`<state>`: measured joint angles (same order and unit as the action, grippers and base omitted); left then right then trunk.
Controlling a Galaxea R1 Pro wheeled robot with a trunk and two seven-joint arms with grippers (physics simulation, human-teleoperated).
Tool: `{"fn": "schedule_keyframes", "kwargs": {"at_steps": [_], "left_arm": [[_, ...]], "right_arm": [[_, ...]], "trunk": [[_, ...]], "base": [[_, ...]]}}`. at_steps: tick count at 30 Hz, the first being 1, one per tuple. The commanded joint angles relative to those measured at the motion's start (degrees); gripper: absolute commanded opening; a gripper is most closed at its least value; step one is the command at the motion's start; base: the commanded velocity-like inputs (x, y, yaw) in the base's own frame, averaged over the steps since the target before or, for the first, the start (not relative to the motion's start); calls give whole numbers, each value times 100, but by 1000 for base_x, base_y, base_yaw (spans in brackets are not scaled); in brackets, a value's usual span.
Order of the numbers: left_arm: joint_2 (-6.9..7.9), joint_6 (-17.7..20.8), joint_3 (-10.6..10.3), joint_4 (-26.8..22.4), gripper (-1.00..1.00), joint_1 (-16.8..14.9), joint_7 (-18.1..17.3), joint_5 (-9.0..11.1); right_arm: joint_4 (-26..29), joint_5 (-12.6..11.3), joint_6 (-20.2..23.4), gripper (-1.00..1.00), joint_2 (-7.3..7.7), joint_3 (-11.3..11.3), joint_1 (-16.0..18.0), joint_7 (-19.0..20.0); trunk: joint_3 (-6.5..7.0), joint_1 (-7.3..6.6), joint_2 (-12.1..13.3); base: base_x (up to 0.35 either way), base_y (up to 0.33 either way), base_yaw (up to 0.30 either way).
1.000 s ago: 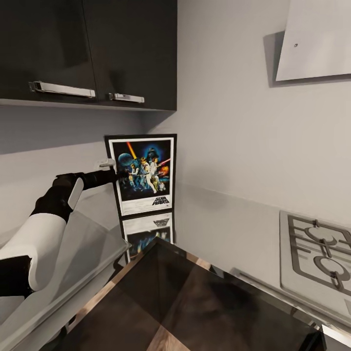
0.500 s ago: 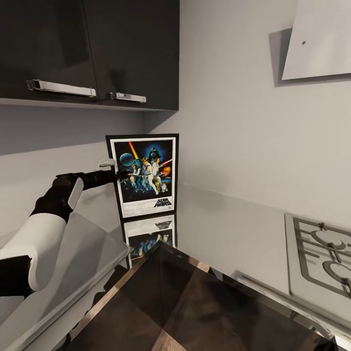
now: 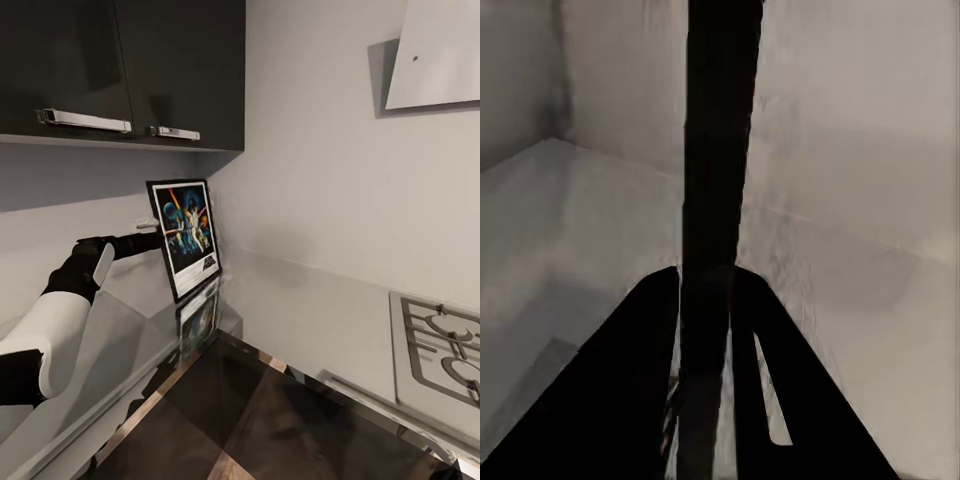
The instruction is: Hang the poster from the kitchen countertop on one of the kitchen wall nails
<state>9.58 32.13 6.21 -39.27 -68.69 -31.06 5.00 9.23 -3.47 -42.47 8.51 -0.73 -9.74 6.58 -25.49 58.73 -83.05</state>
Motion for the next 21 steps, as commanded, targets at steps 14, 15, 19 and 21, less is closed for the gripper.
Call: {"fn": "schedule_keyframes", "kwargs": {"at_steps": [14, 15, 19, 21], "left_arm": [[0, 36, 3, -14, -100, -4, -5, 27], [0, 34, 3, -14, -100, -4, -5, 27], [-8, 44, 5, -281, -100, -4, -20, 35], [-8, 48, 8, -351, -100, -4, -21, 35]], "right_arm": [[9, -38, -7, 100, 2, -6, -4, 37], [9, -36, -7, 100, 2, -6, -4, 37], [9, -39, -7, 100, 2, -6, -5, 37], [9, -39, -7, 100, 2, -6, -5, 37]], "trunk": [[-5, 0, -3], [-5, 0, -3], [-5, 0, -3], [-5, 0, -3]], "base": [[0, 0, 0], [0, 0, 0], [0, 0, 0], [0, 0, 0]]}}
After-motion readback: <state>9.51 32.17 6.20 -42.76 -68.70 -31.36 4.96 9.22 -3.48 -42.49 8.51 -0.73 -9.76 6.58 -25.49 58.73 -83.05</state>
